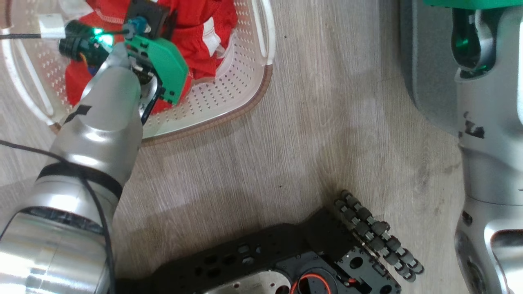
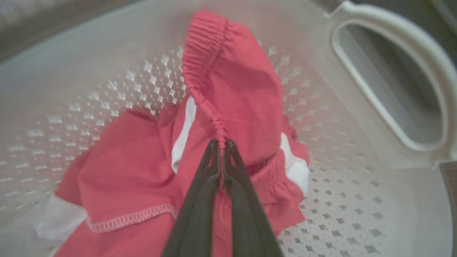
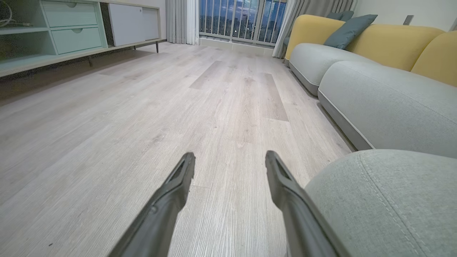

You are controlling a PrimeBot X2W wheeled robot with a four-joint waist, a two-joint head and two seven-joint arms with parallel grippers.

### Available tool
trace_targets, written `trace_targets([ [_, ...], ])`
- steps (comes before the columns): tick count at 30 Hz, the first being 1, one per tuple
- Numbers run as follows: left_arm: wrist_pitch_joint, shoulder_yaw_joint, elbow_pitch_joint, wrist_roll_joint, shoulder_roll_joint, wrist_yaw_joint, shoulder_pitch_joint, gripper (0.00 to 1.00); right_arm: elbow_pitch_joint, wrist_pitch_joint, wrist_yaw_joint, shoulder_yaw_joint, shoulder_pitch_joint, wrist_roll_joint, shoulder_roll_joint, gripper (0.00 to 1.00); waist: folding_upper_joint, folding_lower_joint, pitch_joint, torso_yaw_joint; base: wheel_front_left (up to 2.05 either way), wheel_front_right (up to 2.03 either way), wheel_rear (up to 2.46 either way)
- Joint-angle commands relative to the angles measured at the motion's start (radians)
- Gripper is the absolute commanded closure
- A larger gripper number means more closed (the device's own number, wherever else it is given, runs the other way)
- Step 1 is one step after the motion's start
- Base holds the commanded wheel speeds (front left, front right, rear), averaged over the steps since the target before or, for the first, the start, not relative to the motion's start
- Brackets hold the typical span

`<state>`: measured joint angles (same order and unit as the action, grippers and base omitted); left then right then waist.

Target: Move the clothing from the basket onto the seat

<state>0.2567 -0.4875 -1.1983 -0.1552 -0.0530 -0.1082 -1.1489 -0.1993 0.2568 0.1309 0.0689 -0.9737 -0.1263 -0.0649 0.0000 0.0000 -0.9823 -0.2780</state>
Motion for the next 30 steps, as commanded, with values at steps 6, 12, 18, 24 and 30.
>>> trace_targets([
  [6, 0.005, 0.033, 0.107, -0.028, -0.041, -0.010, 0.064, 1.00, 0.009, 0.005, 0.000, 0.023, 0.003, -0.025, 0.015, 0.00, 0.0000, 0.0000, 0.065, 0.009, 0.00, 0.00, 0.00],
  [12, 0.005, 0.045, 0.206, -0.047, -0.036, -0.015, 0.146, 1.00, -0.050, 0.005, 0.000, 0.043, 0.029, 0.005, 0.015, 0.00, 0.0000, 0.0000, 0.182, 0.066, 0.00, 0.00, 0.00],
  [18, 0.005, 0.068, 0.271, -0.071, -0.026, -0.018, 0.230, 1.00, -0.114, 0.005, 0.000, 0.061, 0.062, 0.026, 0.015, 0.00, 0.0000, 0.0000, 0.304, 0.113, 0.00, 0.00, 0.00],
  [24, 0.005, 0.097, 0.344, -0.085, -0.019, -0.020, 0.313, 1.00, -0.191, 0.005, 0.000, 0.084, 0.112, 0.039, 0.015, 0.00, 0.0000, 0.0000, 0.440, 0.161, 0.00, 0.00, 0.00],
  [30, 0.005, 0.125, 0.416, -0.085, -0.013, -0.021, 0.382, 1.00, -0.257, 0.005, 0.000, 0.091, 0.178, 0.024, 0.015, 0.00, 0.0000, 0.0000, 0.570, 0.202, 0.00, 0.00, 0.00],
])
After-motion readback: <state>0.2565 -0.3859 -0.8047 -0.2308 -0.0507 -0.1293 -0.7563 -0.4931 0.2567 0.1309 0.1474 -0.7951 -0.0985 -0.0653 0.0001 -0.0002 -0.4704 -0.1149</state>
